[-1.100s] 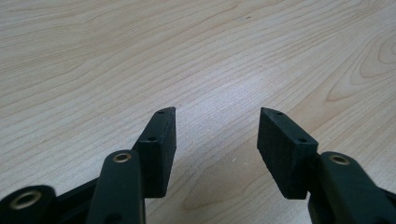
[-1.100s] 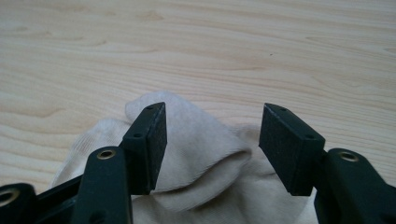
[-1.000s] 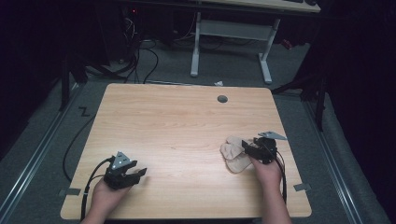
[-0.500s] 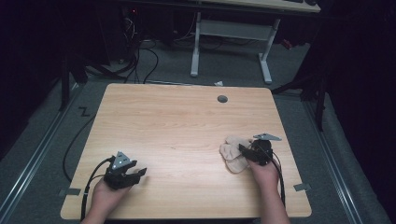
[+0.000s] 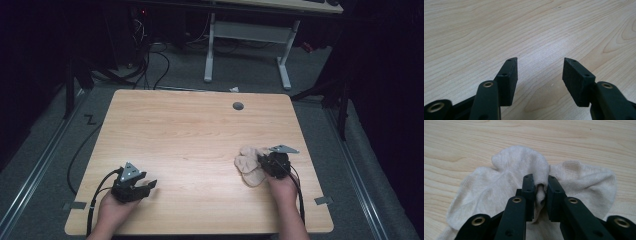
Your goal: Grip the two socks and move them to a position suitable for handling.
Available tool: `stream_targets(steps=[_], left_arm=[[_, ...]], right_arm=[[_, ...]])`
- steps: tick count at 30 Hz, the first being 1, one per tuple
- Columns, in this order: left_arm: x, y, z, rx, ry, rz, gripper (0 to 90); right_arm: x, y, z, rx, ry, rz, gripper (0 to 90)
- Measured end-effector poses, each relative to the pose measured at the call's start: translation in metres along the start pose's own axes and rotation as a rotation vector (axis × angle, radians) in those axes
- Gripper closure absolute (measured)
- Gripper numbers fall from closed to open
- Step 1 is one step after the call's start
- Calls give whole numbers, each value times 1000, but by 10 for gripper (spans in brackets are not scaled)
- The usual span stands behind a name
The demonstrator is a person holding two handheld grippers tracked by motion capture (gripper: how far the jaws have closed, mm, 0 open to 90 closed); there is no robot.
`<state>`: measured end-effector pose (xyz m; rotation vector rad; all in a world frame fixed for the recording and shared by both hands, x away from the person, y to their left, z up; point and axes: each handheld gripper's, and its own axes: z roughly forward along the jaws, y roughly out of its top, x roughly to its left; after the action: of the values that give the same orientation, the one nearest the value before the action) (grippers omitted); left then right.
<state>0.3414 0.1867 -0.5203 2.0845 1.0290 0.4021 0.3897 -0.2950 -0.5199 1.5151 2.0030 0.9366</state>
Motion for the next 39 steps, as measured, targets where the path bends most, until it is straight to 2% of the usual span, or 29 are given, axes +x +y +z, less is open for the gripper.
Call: stream_targets(steps=[6, 9, 20, 24, 25, 28, 33, 39], left_arm=[[0, 0, 0, 0, 1, -1, 465], [0, 0, 0, 2, -1, 1, 465], [0, 0, 1, 2, 4, 3, 462], [0, 0, 0, -1, 7, 2, 462], [0, 0, 0, -5, 8, -1, 462], [0, 0, -1, -6, 10, 0, 462], [0, 0, -1, -7, 9, 2, 463], [1, 0, -1, -9, 11, 0, 463]], right_arm=[[4, 1, -5, -15, 1, -8, 787], [5, 0, -5, -14, -4, -16, 733], [6, 1, -7, -26, -24, -13, 646], [7, 1, -6, -24, -29, -15, 653], [7, 1, -7, -27, -27, -24, 721], [9, 2, -9, -29, -21, -38, 792], [14, 5, -15, -55, -14, -49, 806], [16, 7, -24, -101, 14, -34, 808]])
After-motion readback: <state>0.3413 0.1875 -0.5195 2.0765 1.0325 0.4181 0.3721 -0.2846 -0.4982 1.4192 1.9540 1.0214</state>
